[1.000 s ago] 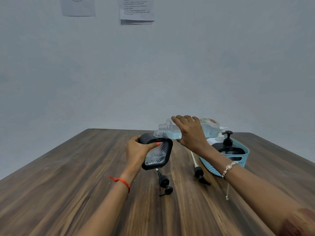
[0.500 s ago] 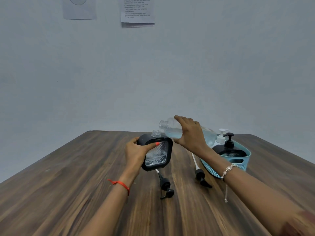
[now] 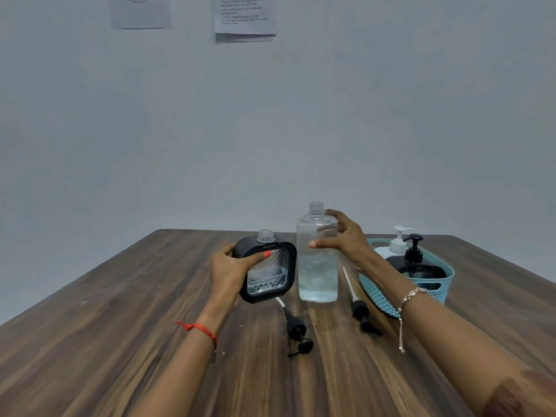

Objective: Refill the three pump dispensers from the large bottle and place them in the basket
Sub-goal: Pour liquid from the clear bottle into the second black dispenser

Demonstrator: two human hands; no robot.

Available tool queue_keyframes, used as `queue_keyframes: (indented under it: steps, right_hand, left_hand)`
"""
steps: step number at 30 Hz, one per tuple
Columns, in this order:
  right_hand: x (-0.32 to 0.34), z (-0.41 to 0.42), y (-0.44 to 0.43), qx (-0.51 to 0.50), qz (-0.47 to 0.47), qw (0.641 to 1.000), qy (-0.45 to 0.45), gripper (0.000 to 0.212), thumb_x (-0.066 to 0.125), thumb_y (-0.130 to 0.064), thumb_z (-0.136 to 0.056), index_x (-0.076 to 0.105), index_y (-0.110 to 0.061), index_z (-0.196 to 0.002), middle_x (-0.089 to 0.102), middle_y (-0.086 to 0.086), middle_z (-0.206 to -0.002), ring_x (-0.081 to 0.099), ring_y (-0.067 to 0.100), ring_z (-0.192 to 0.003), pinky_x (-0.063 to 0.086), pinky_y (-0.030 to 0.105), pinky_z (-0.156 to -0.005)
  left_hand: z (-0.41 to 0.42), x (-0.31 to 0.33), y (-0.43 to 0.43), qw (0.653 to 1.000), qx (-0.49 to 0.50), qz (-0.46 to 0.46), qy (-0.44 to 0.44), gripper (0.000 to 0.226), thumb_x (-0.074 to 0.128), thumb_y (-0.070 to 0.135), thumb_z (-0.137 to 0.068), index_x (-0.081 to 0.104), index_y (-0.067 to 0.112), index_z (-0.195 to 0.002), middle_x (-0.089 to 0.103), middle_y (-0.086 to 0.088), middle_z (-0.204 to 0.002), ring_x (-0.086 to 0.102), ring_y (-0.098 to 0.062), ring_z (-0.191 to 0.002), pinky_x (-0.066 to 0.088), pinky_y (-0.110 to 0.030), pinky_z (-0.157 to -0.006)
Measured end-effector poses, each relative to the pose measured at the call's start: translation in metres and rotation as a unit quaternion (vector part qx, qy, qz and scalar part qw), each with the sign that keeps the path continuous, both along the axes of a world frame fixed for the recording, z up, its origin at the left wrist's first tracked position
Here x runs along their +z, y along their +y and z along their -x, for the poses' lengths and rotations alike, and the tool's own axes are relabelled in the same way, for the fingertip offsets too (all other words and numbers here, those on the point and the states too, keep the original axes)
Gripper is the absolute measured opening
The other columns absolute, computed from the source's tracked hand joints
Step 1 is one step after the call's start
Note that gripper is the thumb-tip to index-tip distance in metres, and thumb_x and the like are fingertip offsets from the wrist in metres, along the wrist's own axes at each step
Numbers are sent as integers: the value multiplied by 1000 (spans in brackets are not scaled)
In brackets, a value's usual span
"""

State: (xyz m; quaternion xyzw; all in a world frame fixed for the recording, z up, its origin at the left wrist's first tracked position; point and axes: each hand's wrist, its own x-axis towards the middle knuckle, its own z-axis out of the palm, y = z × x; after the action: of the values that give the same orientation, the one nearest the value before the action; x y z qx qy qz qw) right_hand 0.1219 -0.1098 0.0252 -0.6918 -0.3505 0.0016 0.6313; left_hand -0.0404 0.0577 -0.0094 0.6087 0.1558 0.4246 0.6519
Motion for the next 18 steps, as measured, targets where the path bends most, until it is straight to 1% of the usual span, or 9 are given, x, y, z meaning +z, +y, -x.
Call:
queue_keyframes:
  steps: [2,4,6,9,11,13,14,16,18]
  right_hand:
    - [-2,-3,1,25,2,1000,15,73,84,5,-54,57,-16,-118,67,11,-102,66,15,-84,57,23,-74]
    - [-7,-7,2,43,5,999,29,74,83,8,-55,56,-16,-120,67,6,-101,66,13,-86,56,19,-73]
    - [-12,-12,3,54,12,998,42,78,84,5,-53,55,-18,-122,66,7,-108,64,19,-97,56,26,-82]
    - [-14,-20,0,75,25,995,62,89,89,-11,-45,53,-17,-126,62,11,-122,59,25,-111,50,42,-95]
    - [-9,-23,-5,82,85,992,41,99,91,-19,-47,45,-18,-135,55,11,-132,54,24,-118,44,45,-102]
    - [-2,-20,-7,51,147,988,-13,107,89,-23,-55,28,-23,-144,41,7,-144,45,22,-126,37,42,-108]
    - [0,-15,-8,17,138,989,-51,106,87,-24,-59,25,-24,-144,37,4,-144,40,19,-128,35,39,-108]
    - [-1,3,-8,-72,56,979,-183,77,80,-15,-69,40,-17,-135,44,2,-133,42,15,-123,38,33,-102]
    - [-12,19,-8,-105,19,923,-370,38,64,1,-71,59,-6,-109,59,9,-110,53,17,-105,49,39,-89]
  left_hand:
    - [-1,-1,3,1000,1,5,3,32,86,4,-57,66,12,-80,71,-6,-79,68,-21,-69,57,-36,-70]
    - [-3,-2,7,1000,1,12,4,33,87,4,-56,66,12,-81,71,-7,-80,68,-24,-71,58,-40,-73]
    - [-3,-2,9,1000,1,18,5,33,87,4,-55,66,11,-81,71,-9,-80,69,-27,-74,58,-43,-75]
    - [-2,-2,10,1000,2,18,5,31,86,3,-57,66,12,-79,71,-8,-80,68,-27,-74,58,-44,-76]
    - [-1,-1,11,1000,0,21,4,31,85,3,-57,66,13,-79,71,-8,-79,68,-27,-74,58,-43,-76]
    - [-1,-1,12,1000,-1,26,2,31,85,3,-57,66,13,-79,71,-7,-79,69,-28,-75,58,-44,-76]
    - [-1,-1,12,1000,-2,28,2,31,86,3,-57,67,13,-79,72,-8,-80,69,-28,-75,58,-44,-75]
    - [0,-1,12,1000,-4,31,0,31,86,2,-57,67,14,-79,72,-6,-79,69,-27,-74,58,-42,-74]
    - [1,1,12,1000,-6,29,-2,31,85,2,-57,66,14,-79,72,-5,-77,69,-25,-72,58,-38,-71]
